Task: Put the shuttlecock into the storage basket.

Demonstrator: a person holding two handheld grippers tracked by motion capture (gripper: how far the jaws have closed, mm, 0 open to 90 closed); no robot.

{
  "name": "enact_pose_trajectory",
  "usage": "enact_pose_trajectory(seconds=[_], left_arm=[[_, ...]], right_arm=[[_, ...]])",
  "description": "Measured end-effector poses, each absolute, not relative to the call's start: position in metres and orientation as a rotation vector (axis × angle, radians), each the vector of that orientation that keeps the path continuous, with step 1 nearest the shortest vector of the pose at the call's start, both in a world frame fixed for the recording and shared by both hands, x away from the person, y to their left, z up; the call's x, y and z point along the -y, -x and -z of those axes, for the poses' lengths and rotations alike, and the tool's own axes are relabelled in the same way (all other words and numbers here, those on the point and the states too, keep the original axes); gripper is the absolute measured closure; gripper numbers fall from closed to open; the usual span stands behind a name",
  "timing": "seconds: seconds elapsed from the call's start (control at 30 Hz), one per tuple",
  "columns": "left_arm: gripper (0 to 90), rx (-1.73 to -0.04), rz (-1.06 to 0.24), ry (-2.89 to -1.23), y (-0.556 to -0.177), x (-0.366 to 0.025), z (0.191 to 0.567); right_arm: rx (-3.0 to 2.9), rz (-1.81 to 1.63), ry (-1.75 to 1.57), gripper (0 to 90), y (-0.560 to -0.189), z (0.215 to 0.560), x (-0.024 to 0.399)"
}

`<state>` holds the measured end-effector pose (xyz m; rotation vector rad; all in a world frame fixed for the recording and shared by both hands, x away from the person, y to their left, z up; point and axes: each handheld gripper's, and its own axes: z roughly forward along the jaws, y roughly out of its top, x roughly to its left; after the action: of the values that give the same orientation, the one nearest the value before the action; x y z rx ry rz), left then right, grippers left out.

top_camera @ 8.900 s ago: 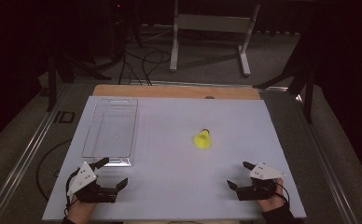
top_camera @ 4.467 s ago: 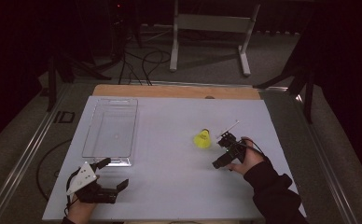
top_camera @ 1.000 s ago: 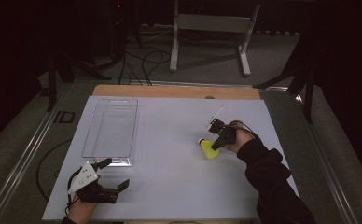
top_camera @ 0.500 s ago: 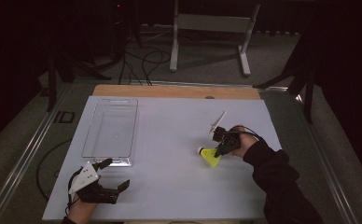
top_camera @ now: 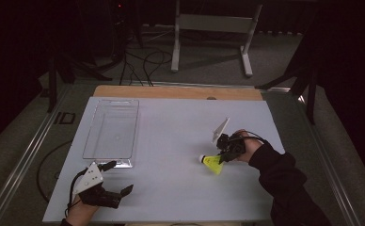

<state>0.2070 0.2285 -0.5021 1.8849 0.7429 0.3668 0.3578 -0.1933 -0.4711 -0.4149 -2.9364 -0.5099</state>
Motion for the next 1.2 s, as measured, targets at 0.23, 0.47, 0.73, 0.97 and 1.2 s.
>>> enact_pose_trajectory(seconds=[0.23, 0.47, 0.73, 0.97, 1.2], left_arm=[[0.2, -0.663, -0.209, -1.99, -0.213, -0.224, 0.477], [0.2, -0.579, -0.117, -2.07, -0.223, -0.219, 0.462], [0.2, -0.535, -0.068, -2.155, -0.237, -0.213, 0.448], [0.1, -0.449, -0.045, -2.194, -0.245, -0.202, 0.427], [0.2, -0.37, 0.006, -2.262, -0.254, -0.186, 0.411]], right_arm=[[2.937, 0.52, 0.276, 90.0, -0.347, 0.468, 0.186], [2.961, 0.542, 0.166, 90.0, -0.334, 0.456, 0.174], [2.975, 0.54, 0.109, 90.0, -0.327, 0.446, 0.165], [2.98, 0.528, 0.108, 90.0, -0.325, 0.444, 0.165], [2.986, 0.516, 0.087, 90.0, -0.322, 0.439, 0.163]])
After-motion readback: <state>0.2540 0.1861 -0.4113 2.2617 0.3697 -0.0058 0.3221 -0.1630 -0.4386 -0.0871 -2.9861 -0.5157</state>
